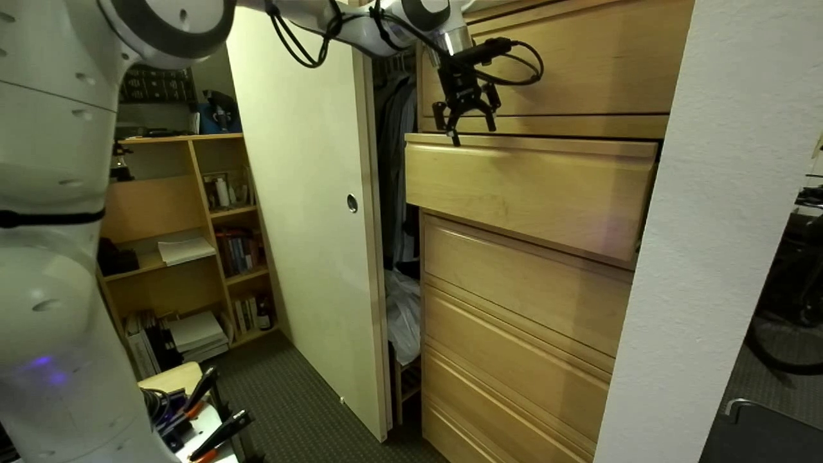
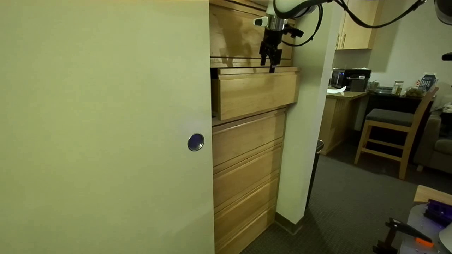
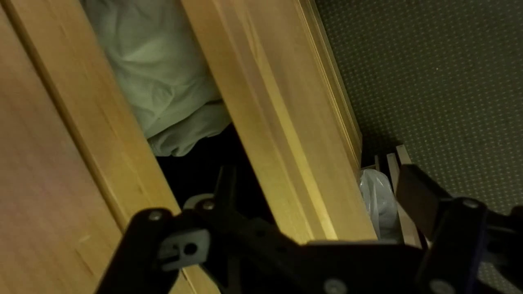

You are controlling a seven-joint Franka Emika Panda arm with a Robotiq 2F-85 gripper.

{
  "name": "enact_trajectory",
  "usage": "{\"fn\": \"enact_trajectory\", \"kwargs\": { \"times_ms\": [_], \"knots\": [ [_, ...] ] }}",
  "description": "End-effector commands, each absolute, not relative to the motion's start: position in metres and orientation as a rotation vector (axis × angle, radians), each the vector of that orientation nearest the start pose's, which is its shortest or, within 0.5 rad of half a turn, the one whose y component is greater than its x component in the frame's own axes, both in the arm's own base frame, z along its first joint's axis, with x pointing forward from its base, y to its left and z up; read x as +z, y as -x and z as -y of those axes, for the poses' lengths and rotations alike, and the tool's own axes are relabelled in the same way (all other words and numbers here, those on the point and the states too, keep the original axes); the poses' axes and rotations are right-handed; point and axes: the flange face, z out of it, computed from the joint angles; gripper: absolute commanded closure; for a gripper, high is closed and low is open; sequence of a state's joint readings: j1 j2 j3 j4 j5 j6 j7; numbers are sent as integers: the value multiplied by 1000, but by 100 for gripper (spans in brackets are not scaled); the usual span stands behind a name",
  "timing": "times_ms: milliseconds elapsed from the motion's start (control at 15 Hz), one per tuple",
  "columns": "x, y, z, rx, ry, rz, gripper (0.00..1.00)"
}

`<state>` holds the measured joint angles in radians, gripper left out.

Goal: Open the second drawer

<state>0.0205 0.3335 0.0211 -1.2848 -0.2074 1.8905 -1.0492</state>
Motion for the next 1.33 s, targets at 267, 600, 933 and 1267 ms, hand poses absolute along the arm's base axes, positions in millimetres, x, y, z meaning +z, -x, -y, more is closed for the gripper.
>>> {"fn": "enact_trajectory", "kwargs": {
  "times_ms": [267,600,933,1267],
  "knots": [
    [587,-699,-9,-285,2913,1936,0],
    [578,-703,-11,-278,2905,1943,0],
    [567,-704,-15,-245,2892,1946,0],
    [559,-705,-16,-216,2882,1943,0]
  ]
}}
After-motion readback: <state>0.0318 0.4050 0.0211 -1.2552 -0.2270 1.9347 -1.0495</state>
